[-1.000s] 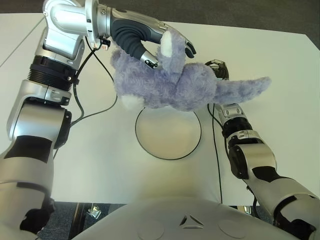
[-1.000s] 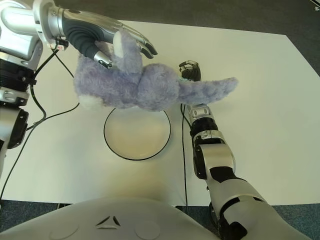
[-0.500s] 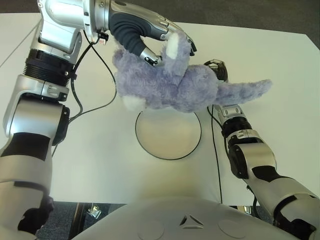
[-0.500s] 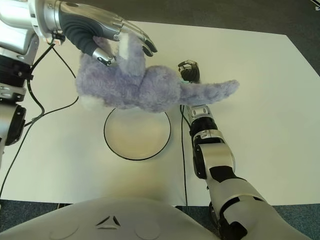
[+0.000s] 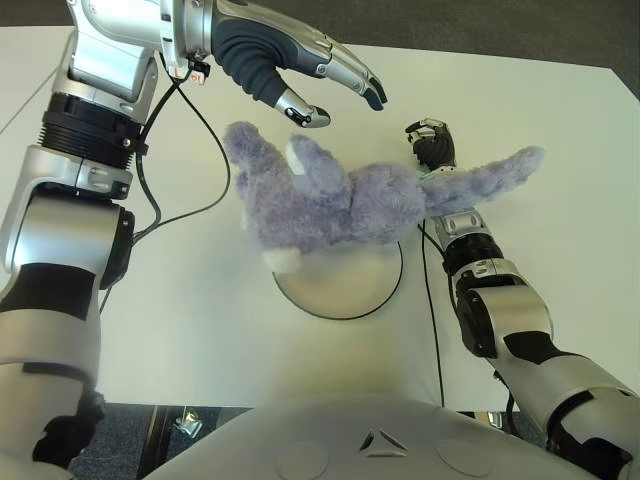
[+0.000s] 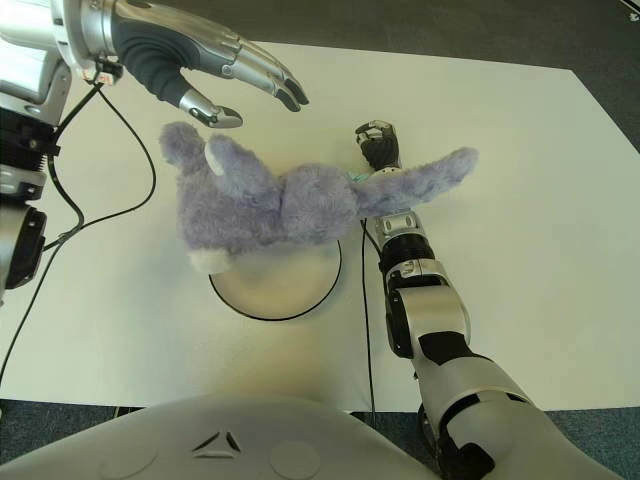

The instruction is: Put the doll into the plate.

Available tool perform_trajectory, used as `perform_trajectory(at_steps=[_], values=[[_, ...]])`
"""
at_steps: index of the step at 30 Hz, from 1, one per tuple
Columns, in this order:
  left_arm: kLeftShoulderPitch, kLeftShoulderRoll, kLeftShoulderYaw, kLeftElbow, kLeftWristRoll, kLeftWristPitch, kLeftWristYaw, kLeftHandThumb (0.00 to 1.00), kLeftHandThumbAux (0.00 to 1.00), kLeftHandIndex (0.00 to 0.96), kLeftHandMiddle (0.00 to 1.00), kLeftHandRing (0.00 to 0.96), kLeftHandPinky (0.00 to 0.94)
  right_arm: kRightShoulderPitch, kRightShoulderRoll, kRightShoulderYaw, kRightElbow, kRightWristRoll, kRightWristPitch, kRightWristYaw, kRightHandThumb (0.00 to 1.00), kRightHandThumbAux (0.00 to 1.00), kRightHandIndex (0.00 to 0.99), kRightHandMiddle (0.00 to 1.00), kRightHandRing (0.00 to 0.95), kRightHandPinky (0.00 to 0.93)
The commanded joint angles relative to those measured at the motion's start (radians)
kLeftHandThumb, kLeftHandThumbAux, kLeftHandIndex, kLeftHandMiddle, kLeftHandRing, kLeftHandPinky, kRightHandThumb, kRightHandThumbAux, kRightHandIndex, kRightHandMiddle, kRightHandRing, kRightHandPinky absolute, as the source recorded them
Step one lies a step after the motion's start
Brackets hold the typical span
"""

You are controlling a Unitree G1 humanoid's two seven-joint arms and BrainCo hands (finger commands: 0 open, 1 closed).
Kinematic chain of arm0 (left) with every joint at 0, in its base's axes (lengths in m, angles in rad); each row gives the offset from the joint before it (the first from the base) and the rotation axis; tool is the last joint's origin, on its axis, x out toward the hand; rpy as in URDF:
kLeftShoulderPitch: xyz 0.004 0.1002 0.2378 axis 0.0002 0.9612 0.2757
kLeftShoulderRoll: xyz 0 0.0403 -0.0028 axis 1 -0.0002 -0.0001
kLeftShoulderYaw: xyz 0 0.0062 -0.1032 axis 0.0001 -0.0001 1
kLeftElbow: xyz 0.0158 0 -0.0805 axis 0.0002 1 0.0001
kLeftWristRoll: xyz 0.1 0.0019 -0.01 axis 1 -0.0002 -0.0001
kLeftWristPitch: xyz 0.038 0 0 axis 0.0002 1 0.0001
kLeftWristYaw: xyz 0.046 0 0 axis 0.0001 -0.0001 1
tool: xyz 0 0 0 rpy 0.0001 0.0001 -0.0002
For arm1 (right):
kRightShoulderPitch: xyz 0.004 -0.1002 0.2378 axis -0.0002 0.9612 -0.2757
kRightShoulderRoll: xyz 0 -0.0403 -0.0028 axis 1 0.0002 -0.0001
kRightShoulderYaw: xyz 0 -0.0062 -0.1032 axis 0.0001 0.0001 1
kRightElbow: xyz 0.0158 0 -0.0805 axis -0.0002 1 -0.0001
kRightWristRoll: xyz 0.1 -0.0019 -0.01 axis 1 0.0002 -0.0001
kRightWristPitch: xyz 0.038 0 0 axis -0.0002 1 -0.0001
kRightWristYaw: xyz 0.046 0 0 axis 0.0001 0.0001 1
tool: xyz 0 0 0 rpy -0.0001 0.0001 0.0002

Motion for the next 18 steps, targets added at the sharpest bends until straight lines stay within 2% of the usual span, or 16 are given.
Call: perform_trajectory(at_steps=[1, 8, 13, 18], values=[[-0.006, 0.005, -0.004, 0.000, 0.001, 0.004, -0.027, 0.575, 0.181, 0.000, 0.000, 0.000, 0.000, 0.018, 0.006, 0.014, 0.056, -0.018, 0.023, 0.017, 0.712, 0.716, 0.442, 0.820, 0.817, 0.832], [-0.012, -0.008, 0.019, 0.016, -0.049, 0.035, -0.034, 0.569, 0.197, 0.000, 0.000, 0.000, 0.000, 0.010, -0.001, 0.008, 0.078, -0.009, 0.004, 0.021, 0.710, 0.717, 0.442, 0.810, 0.805, 0.802], [-0.007, -0.014, 0.032, 0.031, -0.064, 0.019, -0.029, 0.559, 0.200, 0.000, 0.000, 0.000, 0.000, 0.016, 0.005, -0.001, 0.059, 0.000, 0.000, 0.015, 0.709, 0.719, 0.442, 0.814, 0.812, 0.821], [-0.011, -0.018, 0.039, 0.044, -0.061, -0.001, -0.032, 0.568, 0.203, 0.000, 0.000, 0.000, 0.000, 0.017, 0.006, -0.010, 0.060, 0.012, -0.006, 0.022, 0.709, 0.719, 0.442, 0.809, 0.808, 0.790]])
